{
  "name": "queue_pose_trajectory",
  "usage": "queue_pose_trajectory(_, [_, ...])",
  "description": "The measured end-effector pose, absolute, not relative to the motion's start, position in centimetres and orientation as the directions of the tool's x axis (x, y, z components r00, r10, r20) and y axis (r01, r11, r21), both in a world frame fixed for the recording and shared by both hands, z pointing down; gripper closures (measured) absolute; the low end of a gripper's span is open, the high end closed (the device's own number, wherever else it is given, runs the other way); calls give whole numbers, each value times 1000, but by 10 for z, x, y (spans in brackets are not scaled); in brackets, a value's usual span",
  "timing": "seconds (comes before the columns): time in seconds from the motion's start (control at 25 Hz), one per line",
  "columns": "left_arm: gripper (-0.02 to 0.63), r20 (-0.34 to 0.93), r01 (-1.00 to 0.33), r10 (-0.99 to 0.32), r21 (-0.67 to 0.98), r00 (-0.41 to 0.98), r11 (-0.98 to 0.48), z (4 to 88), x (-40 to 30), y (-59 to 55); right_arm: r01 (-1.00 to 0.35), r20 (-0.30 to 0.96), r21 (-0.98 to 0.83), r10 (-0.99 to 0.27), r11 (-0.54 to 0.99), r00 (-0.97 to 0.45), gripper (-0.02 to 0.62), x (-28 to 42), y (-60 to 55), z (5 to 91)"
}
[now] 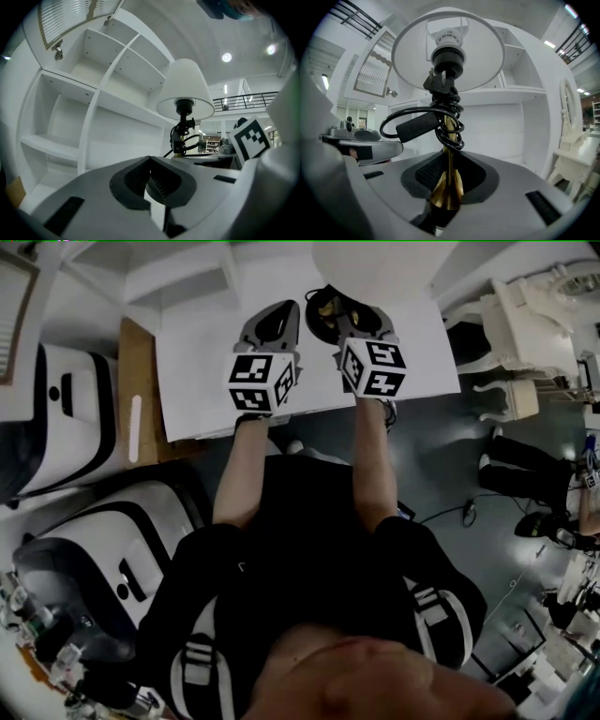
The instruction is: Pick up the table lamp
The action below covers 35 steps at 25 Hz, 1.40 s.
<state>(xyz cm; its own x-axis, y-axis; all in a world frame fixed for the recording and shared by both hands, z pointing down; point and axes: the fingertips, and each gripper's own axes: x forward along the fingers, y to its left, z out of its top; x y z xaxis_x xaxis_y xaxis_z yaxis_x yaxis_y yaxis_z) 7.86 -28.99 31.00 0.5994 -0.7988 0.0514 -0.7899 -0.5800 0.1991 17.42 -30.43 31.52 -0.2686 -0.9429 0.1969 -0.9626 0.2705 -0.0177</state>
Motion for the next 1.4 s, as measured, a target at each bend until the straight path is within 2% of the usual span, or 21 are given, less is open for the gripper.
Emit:
queue_pose_trajectory(0.32, [595,20,-771,-780,173,625,-613,292,94,-293,-970,148,-31,-959,241,-243,489,193,-305,292])
queue_pose_trajectory(1.4, [595,33,-787,-793,152,608,-597,291,83,-290,-975,147,-21,-964,221,-222,489,199,-296,296])
